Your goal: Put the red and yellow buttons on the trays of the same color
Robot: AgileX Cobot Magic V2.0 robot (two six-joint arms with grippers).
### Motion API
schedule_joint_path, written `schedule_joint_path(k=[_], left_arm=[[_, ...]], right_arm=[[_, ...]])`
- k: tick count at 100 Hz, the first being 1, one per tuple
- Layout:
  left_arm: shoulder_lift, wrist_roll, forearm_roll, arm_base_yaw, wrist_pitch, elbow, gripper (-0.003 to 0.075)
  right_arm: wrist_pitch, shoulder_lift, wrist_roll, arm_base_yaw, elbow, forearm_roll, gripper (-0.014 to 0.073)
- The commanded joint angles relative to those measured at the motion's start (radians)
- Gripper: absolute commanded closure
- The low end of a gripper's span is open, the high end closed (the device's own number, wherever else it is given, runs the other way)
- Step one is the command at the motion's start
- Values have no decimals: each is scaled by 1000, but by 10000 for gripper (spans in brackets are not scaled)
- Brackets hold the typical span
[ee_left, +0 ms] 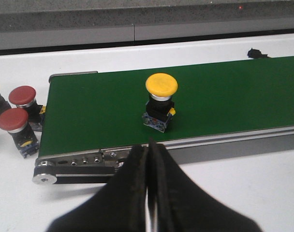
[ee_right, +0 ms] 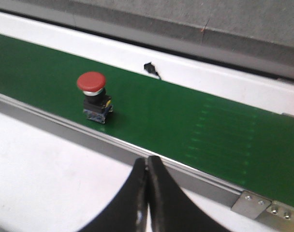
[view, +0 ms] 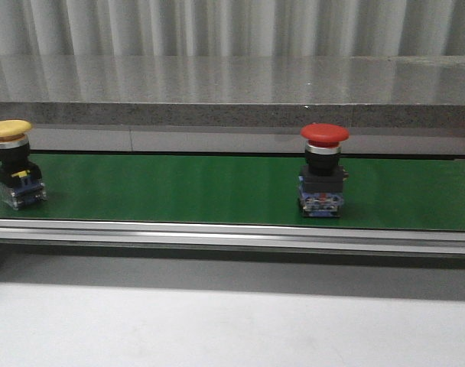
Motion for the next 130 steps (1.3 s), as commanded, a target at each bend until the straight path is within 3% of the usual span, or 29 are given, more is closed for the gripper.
schedule_joint_path(k=[1,21,28,69,100,107,119,130], left_arm=[[-7,2,-10,-8,-78,-25,741],[-7,2,-8,-8,-76,-25,741],[-7,2,-8,-8,-78,-25,741],[-7,2,-8,-8,-78,-25,741],[-7,2,-8,-8,-78,-25,741],[-7,2,-8,-8,-78,-25,741],[-7,2,-8,-8,-78,-25,741],[-7,2,-8,-8,-78,-25,741]], right_arm=[[-31,119,-7,14,-68,3,502],[-2,383,-7,23,-167,44,11],[17,464,-7,23,-211,62,-76],[170,870,-26,23,-453,112,-42],[129,1074,-54,22,-519,95,-30],[104,1102,-58,22,-519,79,50],[79,1124,-58,20,-519,75,283],[63,1123,-58,20,-519,72,379]])
